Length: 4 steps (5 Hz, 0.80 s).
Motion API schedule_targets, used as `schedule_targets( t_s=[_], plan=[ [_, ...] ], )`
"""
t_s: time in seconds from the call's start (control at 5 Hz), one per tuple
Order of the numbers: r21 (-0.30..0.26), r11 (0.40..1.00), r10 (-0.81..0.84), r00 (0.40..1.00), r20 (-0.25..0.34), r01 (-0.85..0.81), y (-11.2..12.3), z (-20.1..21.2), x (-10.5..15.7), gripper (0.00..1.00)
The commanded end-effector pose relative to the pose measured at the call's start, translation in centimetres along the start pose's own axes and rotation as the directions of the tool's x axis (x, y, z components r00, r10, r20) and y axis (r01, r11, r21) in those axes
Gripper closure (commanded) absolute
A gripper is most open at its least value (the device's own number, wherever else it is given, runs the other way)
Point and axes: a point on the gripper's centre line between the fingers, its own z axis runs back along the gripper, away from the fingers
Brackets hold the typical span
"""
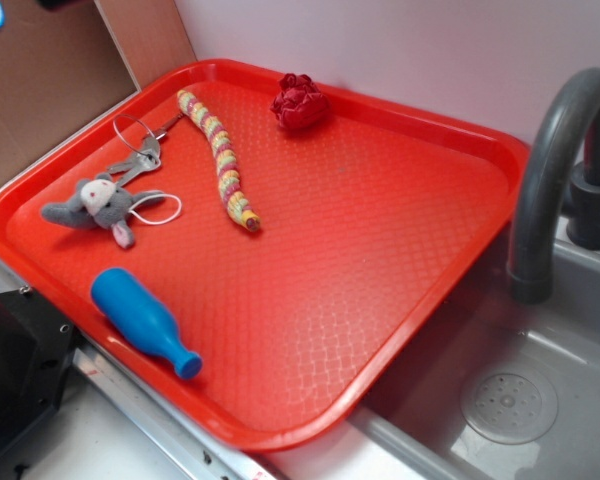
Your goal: Grab the multicolored rope.
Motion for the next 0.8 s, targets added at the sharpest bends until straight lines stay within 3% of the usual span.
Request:
schedule_targets(
  t_s=[0.0,0.2,0.4,0.6],
  plan=[
    [-0.042,0.971,0.237,0.965,0.109,-0.233,-1.4,-5.0,4.1,0.0],
    [0.032,0.974,0.214,0.962,0.168,-0.222,-2.6,-8.4,5.1,0.0],
    [0.053,0.977,0.192,0.96,0.205,-0.207,-3.1,-12.1,5.6,0.0],
    [0.095,0.986,0.122,0.982,0.143,-0.137,-3.2,-14.8,5.1,0.0]
  ],
)
